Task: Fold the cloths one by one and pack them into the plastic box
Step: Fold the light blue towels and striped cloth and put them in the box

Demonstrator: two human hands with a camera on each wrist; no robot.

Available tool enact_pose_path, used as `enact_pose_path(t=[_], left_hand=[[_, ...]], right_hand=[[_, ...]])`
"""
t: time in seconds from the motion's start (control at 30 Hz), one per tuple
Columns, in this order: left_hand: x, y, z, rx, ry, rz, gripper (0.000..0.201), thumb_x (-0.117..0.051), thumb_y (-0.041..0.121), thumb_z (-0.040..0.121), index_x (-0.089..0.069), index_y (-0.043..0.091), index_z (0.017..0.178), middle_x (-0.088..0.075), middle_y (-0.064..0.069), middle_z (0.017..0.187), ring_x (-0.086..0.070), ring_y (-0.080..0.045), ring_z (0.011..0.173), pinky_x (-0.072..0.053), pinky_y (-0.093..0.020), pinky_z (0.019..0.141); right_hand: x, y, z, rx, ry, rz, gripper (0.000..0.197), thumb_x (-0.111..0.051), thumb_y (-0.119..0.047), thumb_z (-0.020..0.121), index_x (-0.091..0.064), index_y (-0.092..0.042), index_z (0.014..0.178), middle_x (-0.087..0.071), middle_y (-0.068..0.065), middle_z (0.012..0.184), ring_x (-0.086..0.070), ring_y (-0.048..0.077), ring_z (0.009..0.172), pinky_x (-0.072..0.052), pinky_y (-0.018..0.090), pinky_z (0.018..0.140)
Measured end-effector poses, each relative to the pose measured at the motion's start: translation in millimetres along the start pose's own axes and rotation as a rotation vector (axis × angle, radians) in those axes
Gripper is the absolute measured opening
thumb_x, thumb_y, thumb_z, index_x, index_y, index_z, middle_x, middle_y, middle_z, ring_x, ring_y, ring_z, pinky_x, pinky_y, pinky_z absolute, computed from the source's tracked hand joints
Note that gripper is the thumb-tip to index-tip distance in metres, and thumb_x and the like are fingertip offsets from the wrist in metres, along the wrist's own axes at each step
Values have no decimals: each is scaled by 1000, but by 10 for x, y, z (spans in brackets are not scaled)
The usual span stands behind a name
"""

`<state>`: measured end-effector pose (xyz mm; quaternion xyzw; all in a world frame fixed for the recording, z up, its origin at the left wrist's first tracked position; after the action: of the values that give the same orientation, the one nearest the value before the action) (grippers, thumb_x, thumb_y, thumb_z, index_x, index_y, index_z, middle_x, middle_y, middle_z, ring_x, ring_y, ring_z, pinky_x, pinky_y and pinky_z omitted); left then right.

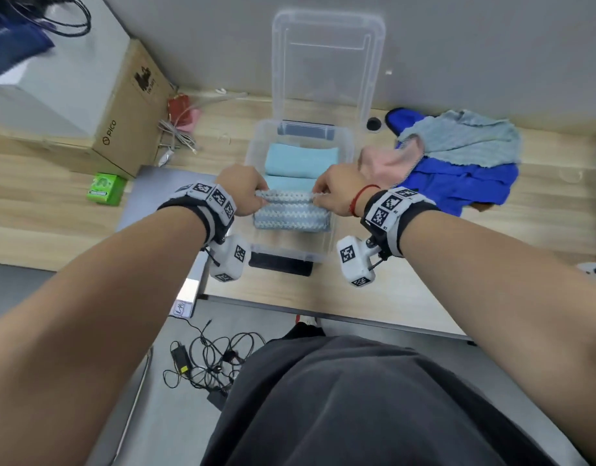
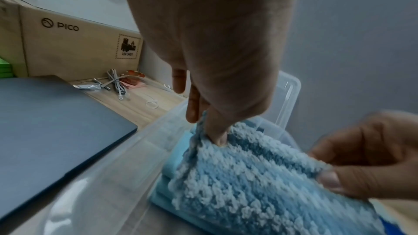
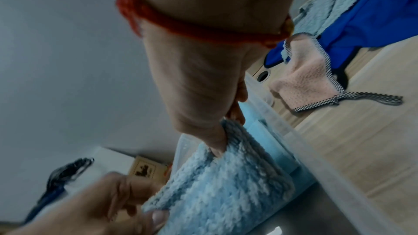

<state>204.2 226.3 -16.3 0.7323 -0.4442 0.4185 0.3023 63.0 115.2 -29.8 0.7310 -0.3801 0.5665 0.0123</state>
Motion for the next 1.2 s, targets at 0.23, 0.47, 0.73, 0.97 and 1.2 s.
enact_pose_path(t=[0.23, 0.47, 0.73, 0.97, 1.2], left_hand=[[-573, -66, 354, -185, -216, 303, 32, -55, 28, 89, -62, 28, 121, -67, 6, 111, -58, -21, 104, -24, -46, 99], [-761, 78, 399, -377, -300, 566, 16, -55, 8, 81, -53, 22, 75, -52, 6, 66, -54, -19, 76, -28, -42, 90], [-779, 114, 431, -407, -351, 488, 14, -54, -1, 86, -58, 11, 79, -48, -3, 67, -54, -26, 65, -42, -30, 57], [-729, 100, 491, -414, -233, 353, 18, -56, -6, 80, -55, 11, 73, -52, -5, 69, -53, -27, 65, -41, -30, 57], [-914, 88, 466, -474, -413, 166, 45, -55, -6, 86, -68, 23, 118, -67, -1, 116, -65, -24, 98, -52, -30, 80]], right_hand=[[-459, -136, 259, -28, -234, -342, 14, -56, -20, 82, -64, -28, 92, -66, 4, 97, -63, 29, 88, -47, 30, 70], [-766, -126, 427, 4, -382, -457, 6, -60, -14, 85, -65, -15, 87, -63, 8, 87, -62, 31, 77, -50, 31, 64], [-1023, -189, 538, 79, -533, -500, 29, -62, -5, 82, -47, -11, 58, -46, 5, 61, -57, 28, 63, -50, 31, 60], [-1016, -174, 570, 68, -457, -517, 8, -60, -6, 87, -56, -7, 80, -41, 5, 64, -53, 27, 66, -46, 31, 59], [-1091, -127, 507, 131, -617, -452, 34, -51, 5, 78, -70, -14, 98, -65, 7, 87, -60, 27, 75, -49, 30, 64]])
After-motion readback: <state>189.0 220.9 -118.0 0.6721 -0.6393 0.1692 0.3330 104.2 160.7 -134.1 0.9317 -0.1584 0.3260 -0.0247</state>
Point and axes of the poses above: each hand's wrist, its own z-axis towards the middle knuckle, its own x-axis out of the back of the hand, y = z × x, the point moved 6 cm from there along z, towards the middle knuckle
